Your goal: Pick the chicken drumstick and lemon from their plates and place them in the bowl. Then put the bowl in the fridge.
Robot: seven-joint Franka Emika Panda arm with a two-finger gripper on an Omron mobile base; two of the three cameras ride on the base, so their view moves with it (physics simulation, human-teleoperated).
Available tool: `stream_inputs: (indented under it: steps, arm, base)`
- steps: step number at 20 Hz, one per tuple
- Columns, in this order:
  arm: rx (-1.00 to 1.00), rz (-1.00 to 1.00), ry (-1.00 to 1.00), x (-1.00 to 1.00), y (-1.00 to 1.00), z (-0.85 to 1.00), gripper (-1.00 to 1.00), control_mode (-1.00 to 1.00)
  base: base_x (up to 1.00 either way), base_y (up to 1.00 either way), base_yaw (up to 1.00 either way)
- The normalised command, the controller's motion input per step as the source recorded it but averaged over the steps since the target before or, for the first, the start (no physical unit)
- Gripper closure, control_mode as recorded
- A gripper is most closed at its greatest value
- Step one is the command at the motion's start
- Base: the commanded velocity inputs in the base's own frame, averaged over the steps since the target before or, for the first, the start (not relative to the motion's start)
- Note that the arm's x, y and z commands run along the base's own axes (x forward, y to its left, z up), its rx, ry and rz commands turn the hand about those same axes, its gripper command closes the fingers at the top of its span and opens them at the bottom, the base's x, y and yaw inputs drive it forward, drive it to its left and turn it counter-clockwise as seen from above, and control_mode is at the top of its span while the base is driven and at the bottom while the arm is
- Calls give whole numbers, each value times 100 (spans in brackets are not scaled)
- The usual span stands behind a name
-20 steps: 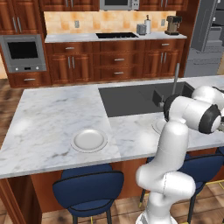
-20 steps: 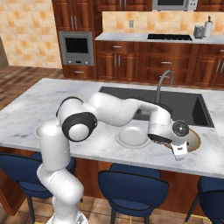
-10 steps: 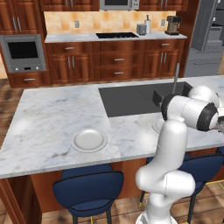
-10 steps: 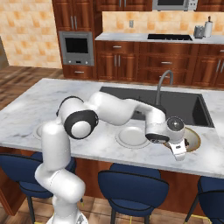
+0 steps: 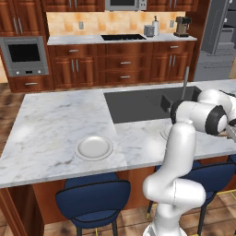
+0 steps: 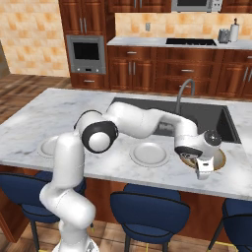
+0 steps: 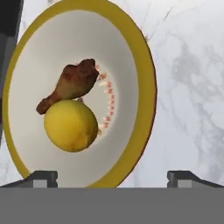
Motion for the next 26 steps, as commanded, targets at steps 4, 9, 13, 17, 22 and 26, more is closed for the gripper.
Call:
stream_inputs:
  steps: [4,9,13,17,22,26]
  arm:
    - [8,-7,-3,24,-3,-12,-100,-100]
    - [0,-10,0,17,-19,-16,-100,-100]
    - [1,-9,0,0,-5,-26,-100,-100]
    - [5,-9,0,0,0,-16,-100,-100]
    - [7,-2,0,-3,0,0,-100,-100]
    - [2,0,0,-12,0,12,-100,-100]
  base:
    - [0,0,0]
    - [0,0,0]
    - [0,0,0]
    - [0,0,0]
    - [0,0,0]
    - [0,0,0]
